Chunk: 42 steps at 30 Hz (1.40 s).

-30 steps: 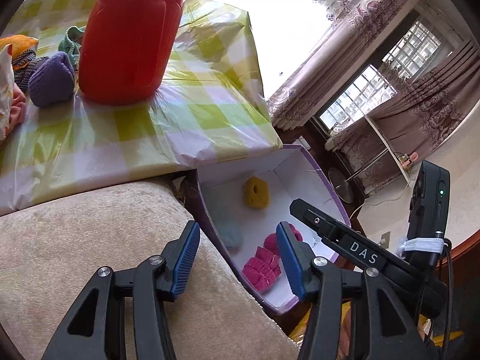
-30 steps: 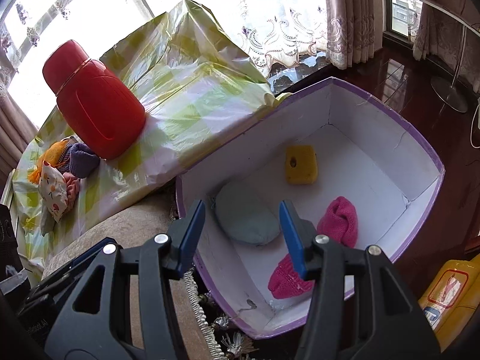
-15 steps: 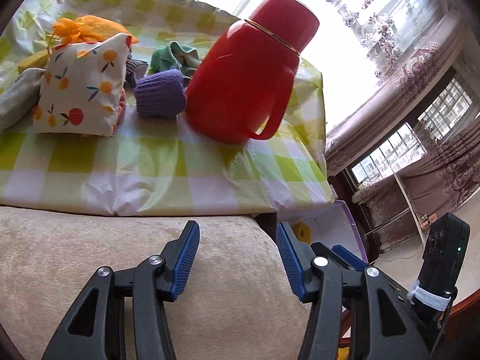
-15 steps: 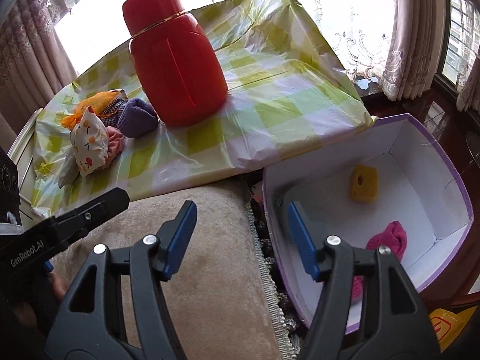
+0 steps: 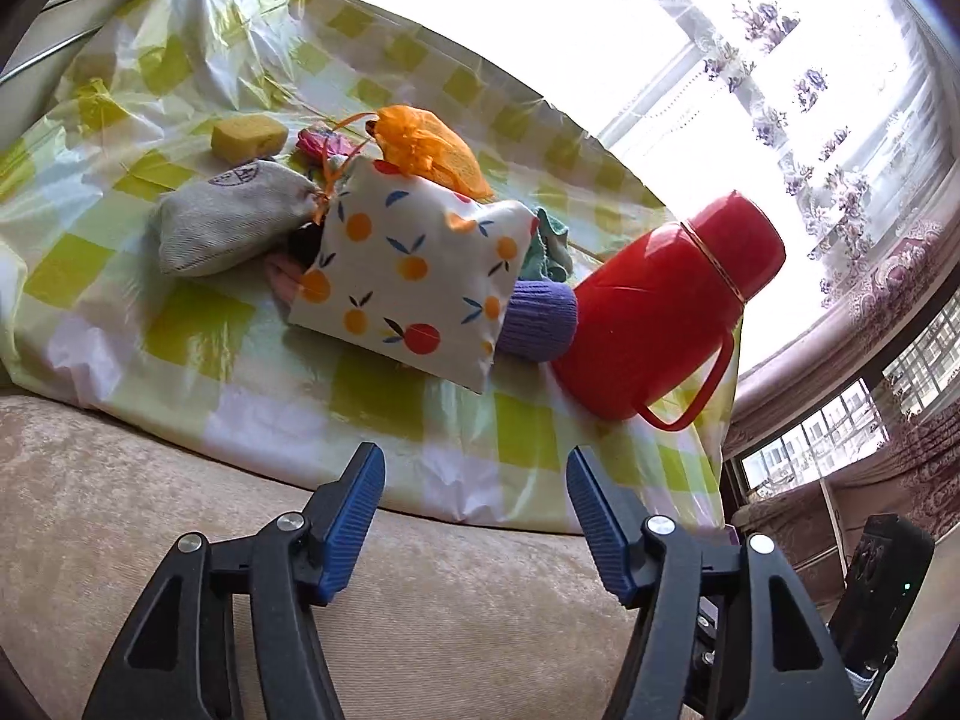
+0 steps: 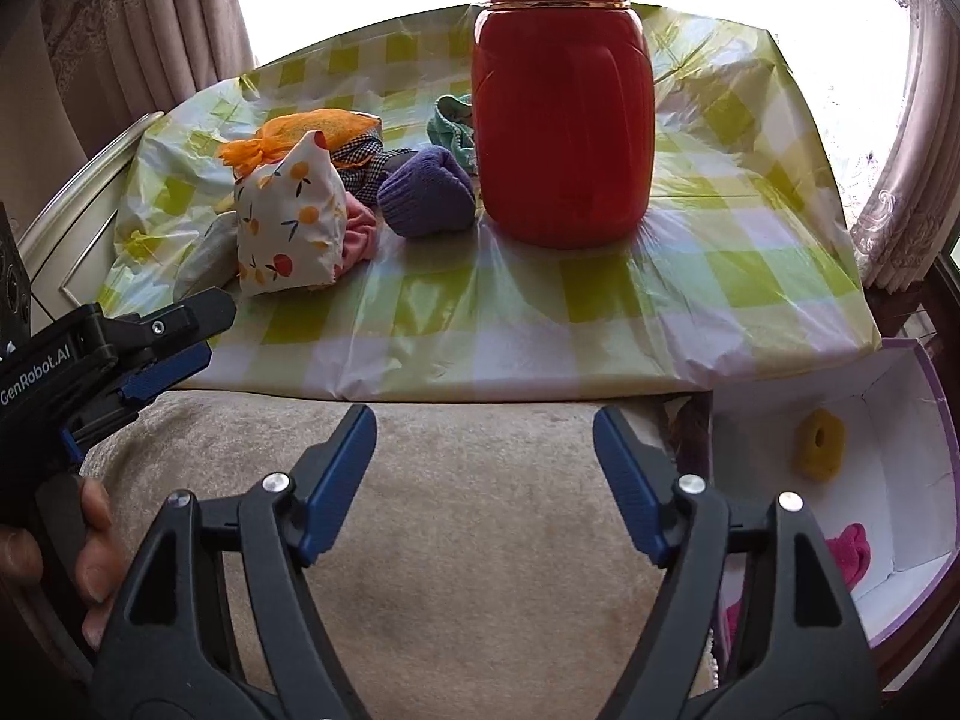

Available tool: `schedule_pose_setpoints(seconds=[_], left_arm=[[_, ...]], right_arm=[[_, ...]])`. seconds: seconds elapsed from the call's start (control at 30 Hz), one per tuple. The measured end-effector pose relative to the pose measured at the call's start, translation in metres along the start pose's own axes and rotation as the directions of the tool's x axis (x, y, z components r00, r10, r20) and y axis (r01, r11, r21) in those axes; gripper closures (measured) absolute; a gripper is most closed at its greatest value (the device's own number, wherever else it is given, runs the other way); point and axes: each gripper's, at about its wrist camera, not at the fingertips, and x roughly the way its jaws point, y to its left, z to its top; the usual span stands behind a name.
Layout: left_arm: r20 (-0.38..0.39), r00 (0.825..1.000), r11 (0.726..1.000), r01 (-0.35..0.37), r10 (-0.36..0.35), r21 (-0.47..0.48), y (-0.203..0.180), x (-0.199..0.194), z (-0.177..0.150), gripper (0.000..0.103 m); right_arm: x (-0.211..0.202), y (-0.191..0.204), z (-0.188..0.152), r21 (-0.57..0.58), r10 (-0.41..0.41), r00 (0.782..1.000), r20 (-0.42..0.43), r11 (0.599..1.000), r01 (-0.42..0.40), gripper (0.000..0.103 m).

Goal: Organize soft objects
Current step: 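Move both open tools back over the items on the bed, then grasp the white orange-print pouch with the right tool while the left grasps the orange mesh bag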

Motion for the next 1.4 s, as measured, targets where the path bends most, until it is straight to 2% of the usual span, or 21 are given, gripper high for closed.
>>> schedule_pose_setpoints(seconds=[0.2,0.33,0.5,0.7,0.9,1.4], left_arm=[[0.068,0.997,0.997,-0.024,0.029,-0.076,0.03,-0.016,0.015,0.028],[0.116,0.991,0.991,-0.051,0.066,-0.127,0.051,-0.024,0.027,0.022],[0.137,0.987,0.98,-0.058,0.085,-0.189,0.075,-0.032,0.034,0.021],[0.155,0.983,0.972,-0.057,0.094,-0.226,0.095,-0.038,0.04,0.02],[0.173,0.98,0.964,-0.054,0.102,-0.259,0.11,-0.042,0.044,0.02],[0.17,0.981,0.968,-0.053,0.097,-0.244,0.115,-0.031,0.059,0.019]], right_arm=[[0.02,0.038,0.018,-0.078,0.023,1.0,-0.009,0.997,-0.024,0.018],[0.031,0.066,0.032,-0.121,0.026,0.999,0.019,0.992,-0.023,0.015],[0.049,0.102,0.05,-0.169,0.026,0.999,0.047,0.985,-0.017,0.014],[0.076,0.139,0.071,-0.224,-0.031,0.996,0.079,0.973,0.048,0.013],[0.099,0.155,0.088,-0.236,-0.082,0.993,0.081,0.967,0.099,0.013],[0.132,0.167,0.106,-0.24,-0.104,0.992,0.071,0.964,0.118,0.005]])
